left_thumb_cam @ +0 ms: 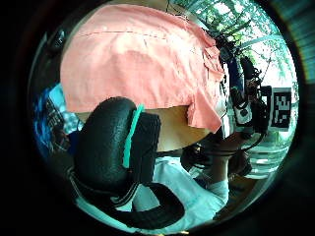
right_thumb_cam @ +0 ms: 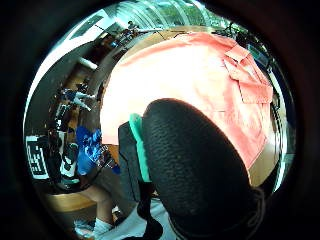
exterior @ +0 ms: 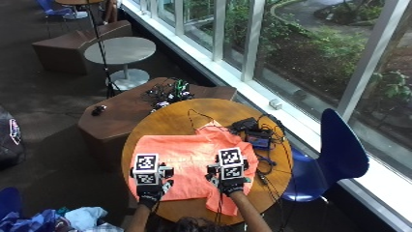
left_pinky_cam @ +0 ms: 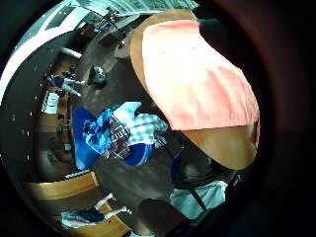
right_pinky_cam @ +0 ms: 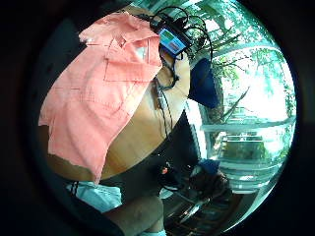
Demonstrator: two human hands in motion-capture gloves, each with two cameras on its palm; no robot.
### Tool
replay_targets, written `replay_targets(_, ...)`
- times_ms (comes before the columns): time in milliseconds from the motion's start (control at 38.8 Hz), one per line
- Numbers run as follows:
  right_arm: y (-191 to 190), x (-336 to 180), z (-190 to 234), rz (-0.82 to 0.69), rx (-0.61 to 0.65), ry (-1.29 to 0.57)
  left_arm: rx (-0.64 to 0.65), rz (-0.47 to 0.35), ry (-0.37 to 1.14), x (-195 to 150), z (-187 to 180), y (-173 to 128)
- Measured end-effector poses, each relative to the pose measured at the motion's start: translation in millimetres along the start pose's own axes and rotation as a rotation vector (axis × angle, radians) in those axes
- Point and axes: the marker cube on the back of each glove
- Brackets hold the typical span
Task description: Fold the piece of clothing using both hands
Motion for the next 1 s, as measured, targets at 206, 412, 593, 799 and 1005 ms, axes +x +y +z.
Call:
replay_targets(206,11,-1,-10,-0.027,0.018,-0.009,0.009,0.010,0.012,-1,-5,3)
replay_targets(412,26,4,-18,-0.036,0.024,0.007,0.026,0.014,0.017,-3,-10,14)
replay_targets(593,33,9,-7,-0.047,-0.006,-0.015,0.021,0.019,0.018,-2,-5,20)
replay_targets(799,36,15,25,-0.034,-0.063,-0.010,-0.030,0.022,0.013,-2,28,17)
replay_targets(1005,36,22,74,-0.022,-0.176,-0.010,-0.113,0.023,-0.002,-4,72,14)
